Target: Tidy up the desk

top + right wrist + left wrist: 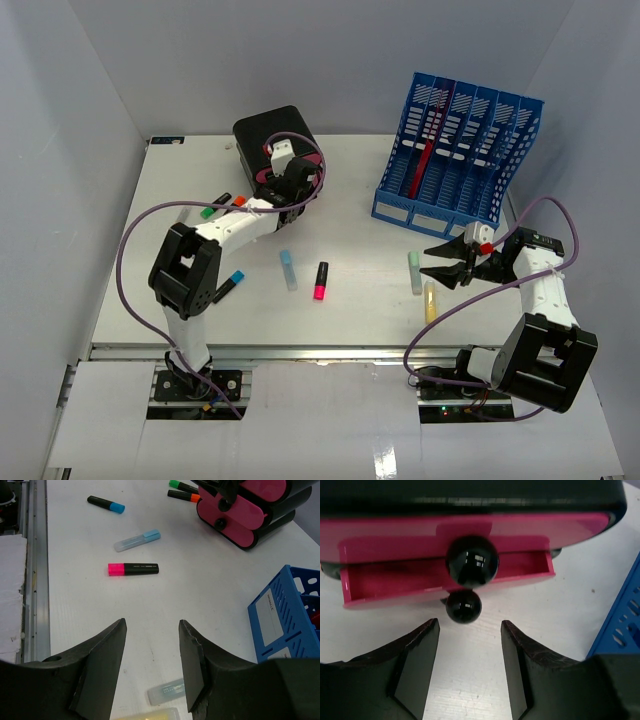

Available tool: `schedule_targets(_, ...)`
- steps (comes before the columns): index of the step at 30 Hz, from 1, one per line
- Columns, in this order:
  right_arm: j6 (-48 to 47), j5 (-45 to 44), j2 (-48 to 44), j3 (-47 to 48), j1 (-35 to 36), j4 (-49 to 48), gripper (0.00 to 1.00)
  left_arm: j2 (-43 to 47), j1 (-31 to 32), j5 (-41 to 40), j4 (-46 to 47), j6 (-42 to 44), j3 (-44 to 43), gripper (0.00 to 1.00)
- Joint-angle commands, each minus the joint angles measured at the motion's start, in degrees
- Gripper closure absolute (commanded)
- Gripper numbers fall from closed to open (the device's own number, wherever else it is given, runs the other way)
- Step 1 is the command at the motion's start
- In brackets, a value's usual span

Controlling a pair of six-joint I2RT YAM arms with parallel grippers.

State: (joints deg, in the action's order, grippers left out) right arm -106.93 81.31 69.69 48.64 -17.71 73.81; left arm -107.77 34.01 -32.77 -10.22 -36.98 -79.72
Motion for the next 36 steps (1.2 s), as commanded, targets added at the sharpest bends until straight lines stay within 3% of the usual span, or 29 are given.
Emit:
schedule_targets(1, -0.3, 2.1, -0.8, 2.1, -0.4, 1.3, 0.47, -2.0, -0.6, -2.7, -0.5, 2.3, -4.0, 0.37)
schedule_targets(20, 0.0, 2.2, -0.7, 2.2, -0.6, 1.3, 0.47, -7.6, -1.7, -3.8, -2.9, 2.7, -8.4, 0.42)
schedule_targets(24, 0.0, 2.2, -0.7, 2.2, -0.6, 1.3, 0.47, -7.6, -1.8, -3.9, -3.0, 2.8, -8.6, 0.52)
schedule_targets(30, 0.0, 2.2, -0.8, 2.2, -0.6, 1.3, 0.47, -4.9, -1.7, -1.8, -2.8, 1.2, -5.7, 0.82)
schedule_targets(36, 0.1, 2.3, -0.8, 2.2, -0.7, 1.3, 0.47, 1.0, 1.4, -0.5, -1.7, -0.5, 1.1, 0.89)
